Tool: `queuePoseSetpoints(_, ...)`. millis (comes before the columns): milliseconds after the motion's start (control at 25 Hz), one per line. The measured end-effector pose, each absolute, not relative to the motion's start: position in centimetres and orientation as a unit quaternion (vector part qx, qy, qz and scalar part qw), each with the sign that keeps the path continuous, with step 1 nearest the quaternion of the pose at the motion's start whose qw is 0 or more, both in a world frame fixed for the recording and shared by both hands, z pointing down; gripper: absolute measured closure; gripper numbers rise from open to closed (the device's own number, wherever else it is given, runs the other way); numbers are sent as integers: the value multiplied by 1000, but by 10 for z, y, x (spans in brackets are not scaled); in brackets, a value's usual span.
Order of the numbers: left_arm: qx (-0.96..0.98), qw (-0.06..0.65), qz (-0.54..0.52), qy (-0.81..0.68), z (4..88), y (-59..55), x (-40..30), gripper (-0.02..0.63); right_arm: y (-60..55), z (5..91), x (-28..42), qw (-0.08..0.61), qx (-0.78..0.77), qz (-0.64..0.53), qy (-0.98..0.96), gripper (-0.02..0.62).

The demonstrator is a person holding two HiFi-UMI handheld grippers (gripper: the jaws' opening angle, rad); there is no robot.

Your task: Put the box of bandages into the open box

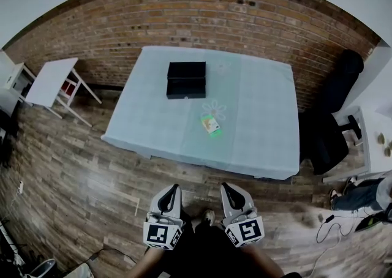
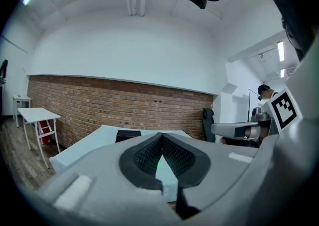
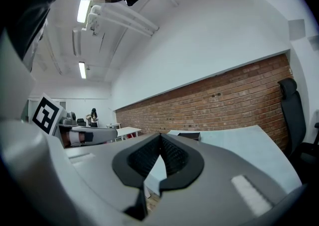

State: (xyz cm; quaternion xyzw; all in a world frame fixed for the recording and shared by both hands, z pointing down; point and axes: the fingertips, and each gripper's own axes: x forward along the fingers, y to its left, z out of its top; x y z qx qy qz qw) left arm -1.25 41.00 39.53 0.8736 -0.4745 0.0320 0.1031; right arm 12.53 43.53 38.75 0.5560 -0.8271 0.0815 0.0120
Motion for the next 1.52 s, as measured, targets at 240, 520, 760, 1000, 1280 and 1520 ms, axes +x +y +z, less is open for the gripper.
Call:
queuePoseSetpoints(240, 871, 112, 32, -478, 401, 402, -8, 606, 430, 390, 127, 11, 553, 85, -829, 595)
queuePoseSetpoints(520, 876, 113, 33, -468, 407, 372, -5, 606, 402, 393, 124, 15, 557, 82, -826, 595)
queuePoseSetpoints(760, 881, 114, 26, -458, 406, 327, -6, 606, 365, 392, 118, 21, 562, 76, -824, 595)
queuePoseSetpoints(1000, 887, 117, 26, -446, 414, 280, -14, 606, 319, 397, 111, 29, 570, 80, -817, 595)
queuePoseSetpoints(1280, 894, 124, 33, -430, 419, 225, -27, 606, 267, 404, 96, 38, 578, 88, -810, 595)
queuePoseSetpoints(1520, 896, 138, 35, -421, 422, 187, -38, 606, 228, 410, 83, 50, 585, 95, -804, 595)
